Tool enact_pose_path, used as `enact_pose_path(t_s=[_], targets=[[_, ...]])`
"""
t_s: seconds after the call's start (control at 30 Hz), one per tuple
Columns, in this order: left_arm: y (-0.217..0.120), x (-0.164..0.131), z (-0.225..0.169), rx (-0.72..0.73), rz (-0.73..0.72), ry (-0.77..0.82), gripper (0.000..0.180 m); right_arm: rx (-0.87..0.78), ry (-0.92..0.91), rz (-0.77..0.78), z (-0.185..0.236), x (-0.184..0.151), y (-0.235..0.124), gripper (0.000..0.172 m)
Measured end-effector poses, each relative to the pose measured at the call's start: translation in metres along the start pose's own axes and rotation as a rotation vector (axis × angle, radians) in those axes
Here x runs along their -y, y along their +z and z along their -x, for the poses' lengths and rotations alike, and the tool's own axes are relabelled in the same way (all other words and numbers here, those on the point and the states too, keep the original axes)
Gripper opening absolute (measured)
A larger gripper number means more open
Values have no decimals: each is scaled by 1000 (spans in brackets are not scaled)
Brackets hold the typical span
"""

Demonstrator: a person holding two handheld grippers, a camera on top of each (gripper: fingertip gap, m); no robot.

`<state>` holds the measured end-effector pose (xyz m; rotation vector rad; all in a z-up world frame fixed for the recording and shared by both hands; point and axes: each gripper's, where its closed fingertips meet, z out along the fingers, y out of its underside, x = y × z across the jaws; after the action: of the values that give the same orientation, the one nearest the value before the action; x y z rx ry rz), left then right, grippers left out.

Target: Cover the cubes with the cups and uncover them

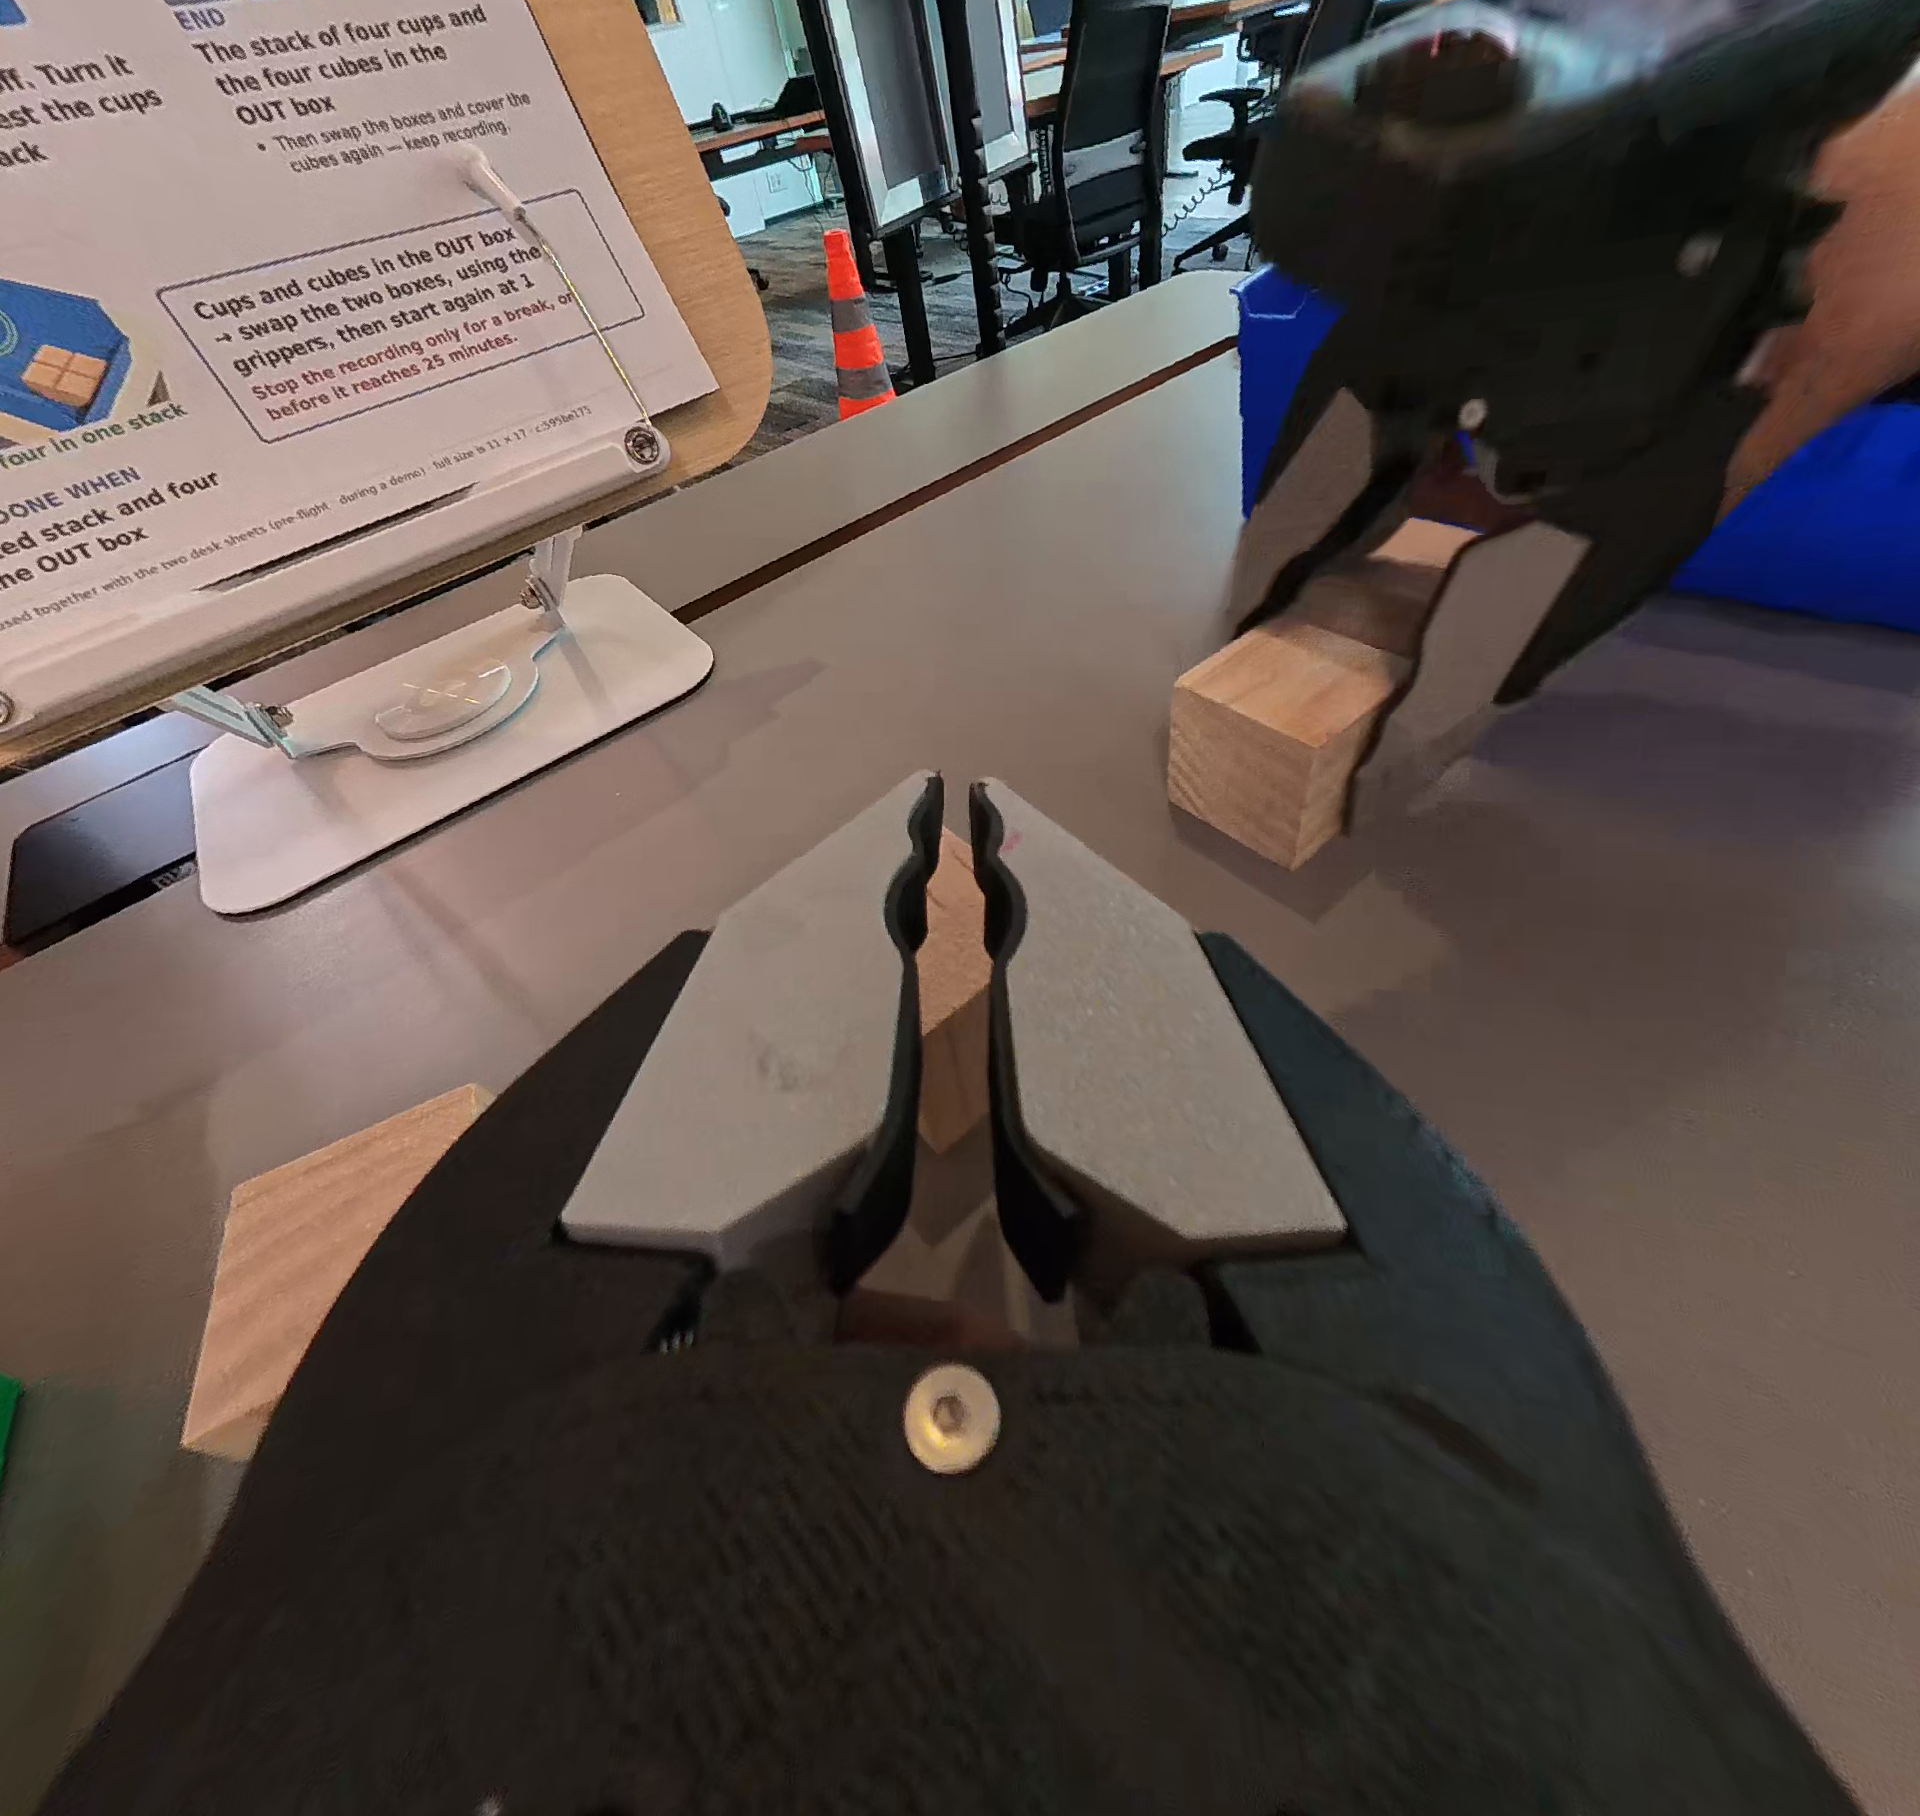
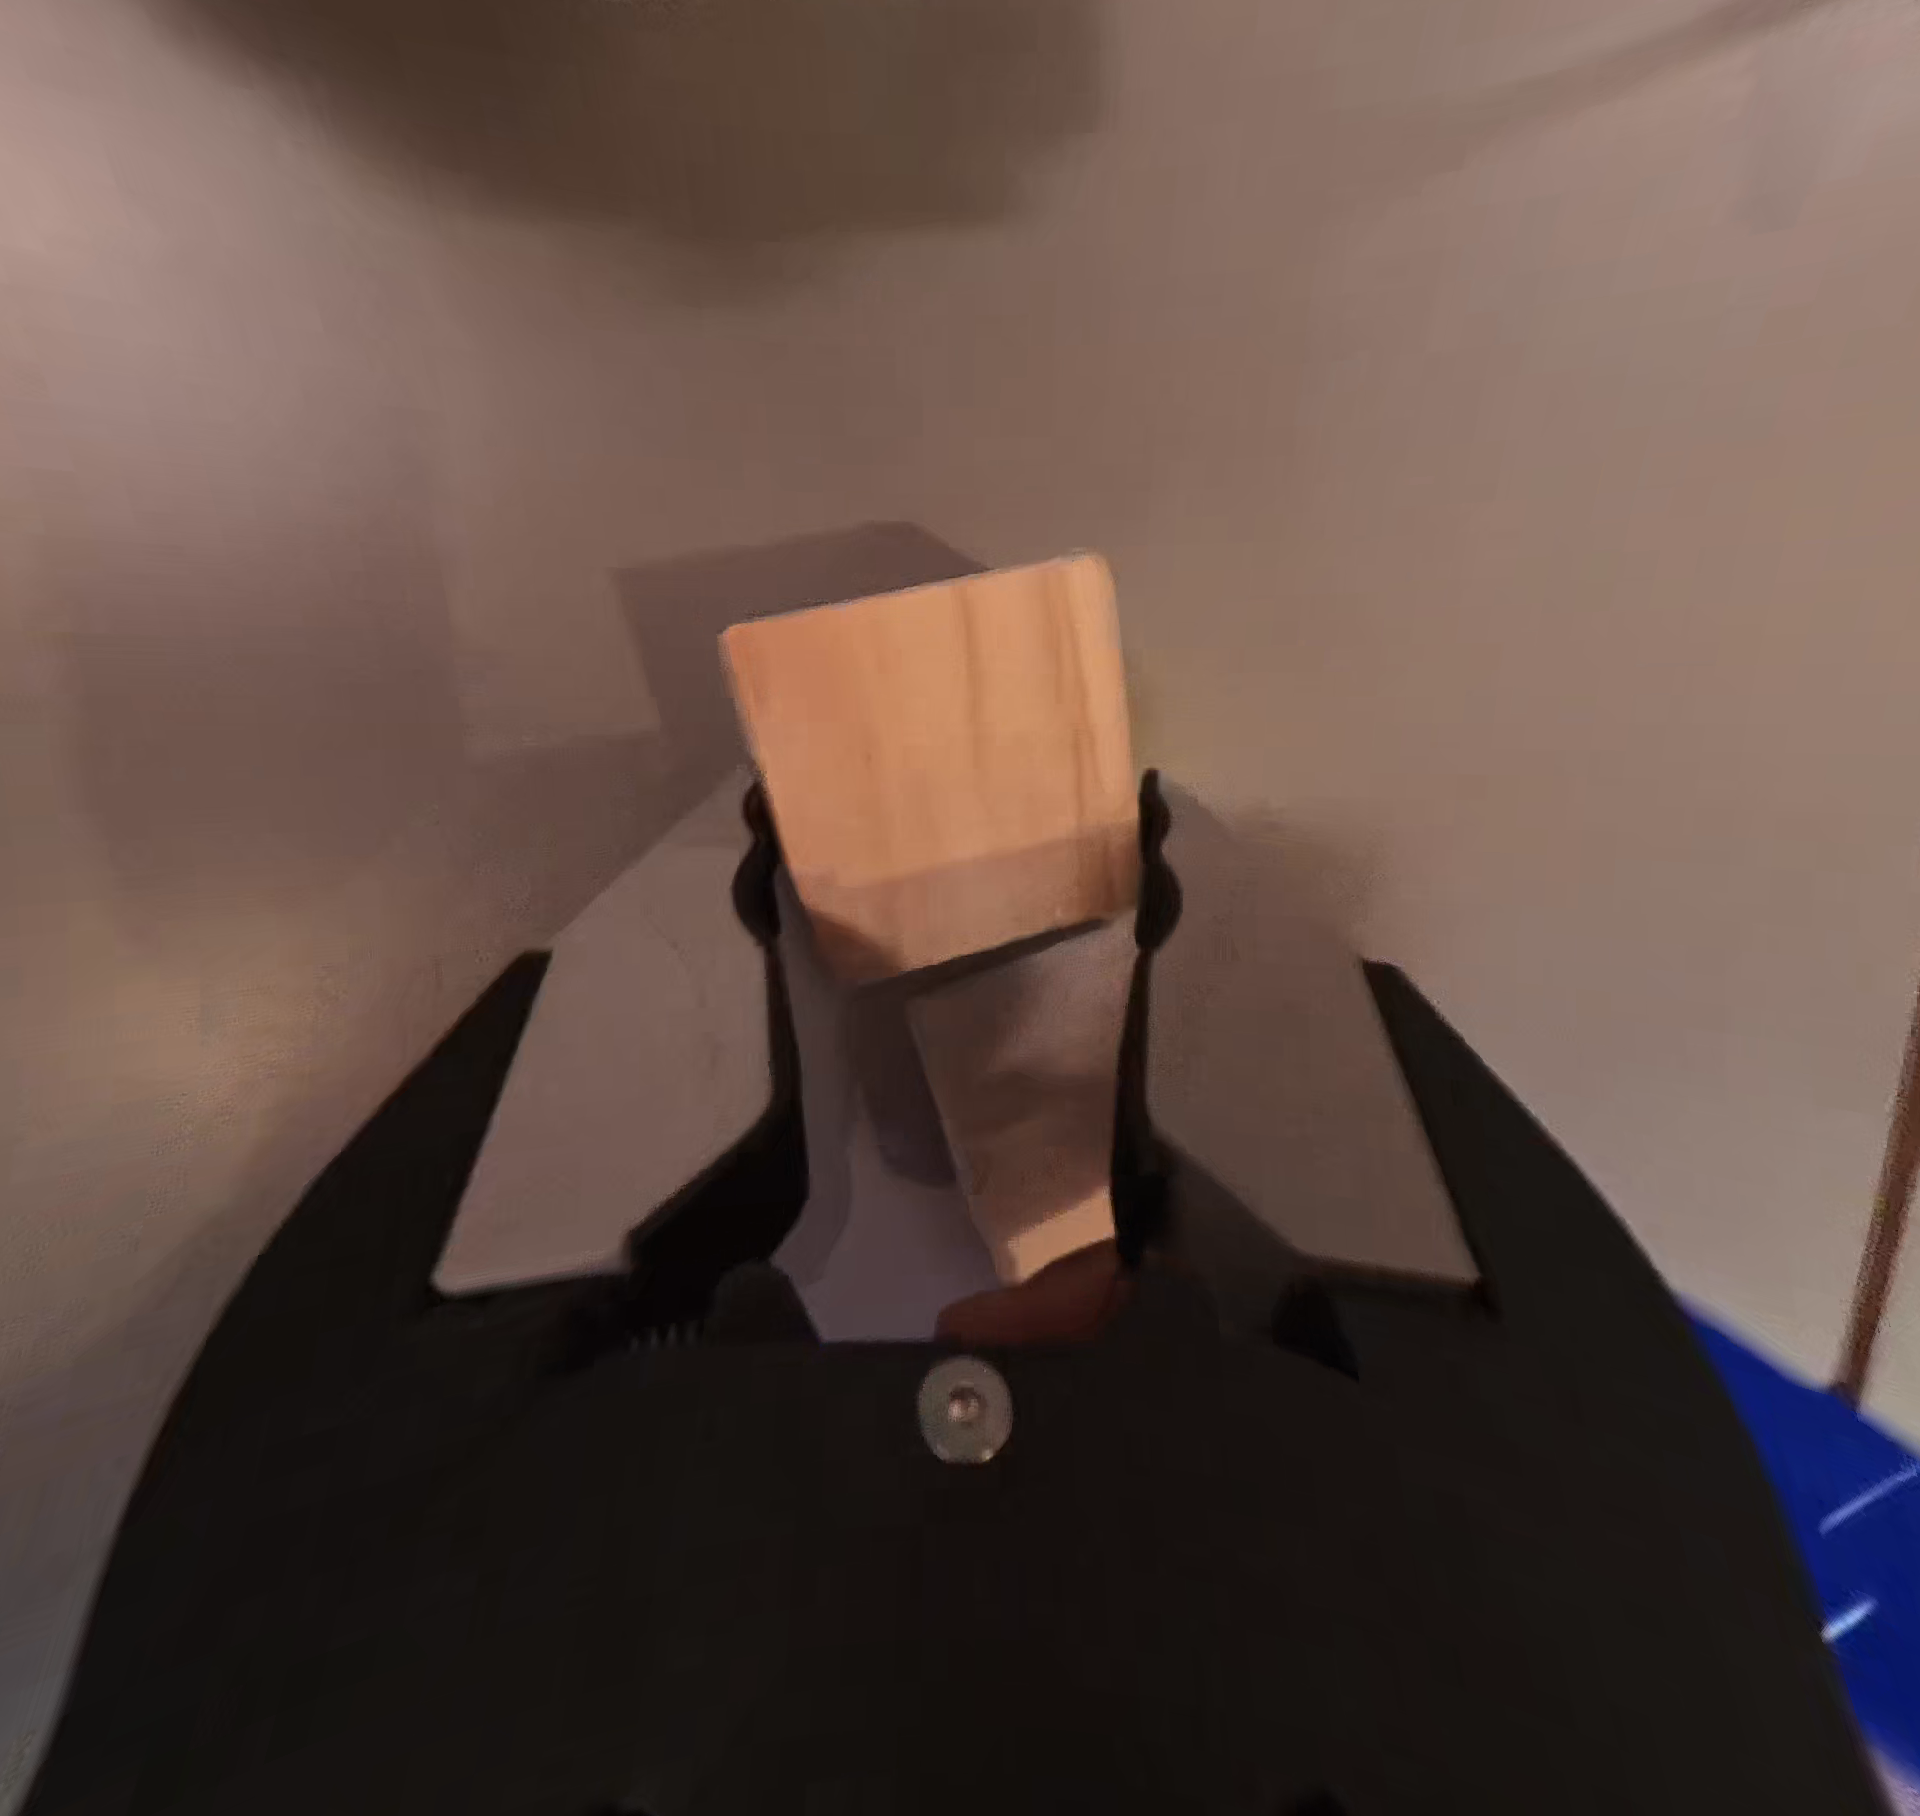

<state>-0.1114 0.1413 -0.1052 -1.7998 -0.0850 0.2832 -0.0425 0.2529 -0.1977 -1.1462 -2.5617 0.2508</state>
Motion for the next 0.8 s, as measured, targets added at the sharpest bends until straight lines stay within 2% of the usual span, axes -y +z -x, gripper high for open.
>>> enact_pose_path(t_s=[0.07, 0.17, 0.27, 0.33, 0.47, 0.6, 0.67, 0.8], targets=[[-1, 2, 1, 3, -8, -4, 3, -53, -32, -110, -3, 21, -3, 61], [-3, 4, 3, 2, -20, -22, 3, -138, 42, -269, -17, 46, -35, 60], [-2, 3, 2, 2, -16, -16, 3, -184, 142, -370, -33, 45, -81, 60], [-2, 2, 1, 3, -9, -4, 3, -225, 210, -400, -46, 30, -111, 60], [-2, 3, -2, 5, -9, 22, 3, -369, 384, -430, -79, -30, -163, 60], [-2, 2, 0, 6, -10, 10, 3, -519, 566, -372, -104, -116, -191, 60], [-1, 2, 0, 5, -10, 8, 3, -575, 648, -297, -110, -162, -186, 60], [0, -1, -1, 8, 2, 19, 3, -567, 811, -126, -102, -235, -143, 61]])
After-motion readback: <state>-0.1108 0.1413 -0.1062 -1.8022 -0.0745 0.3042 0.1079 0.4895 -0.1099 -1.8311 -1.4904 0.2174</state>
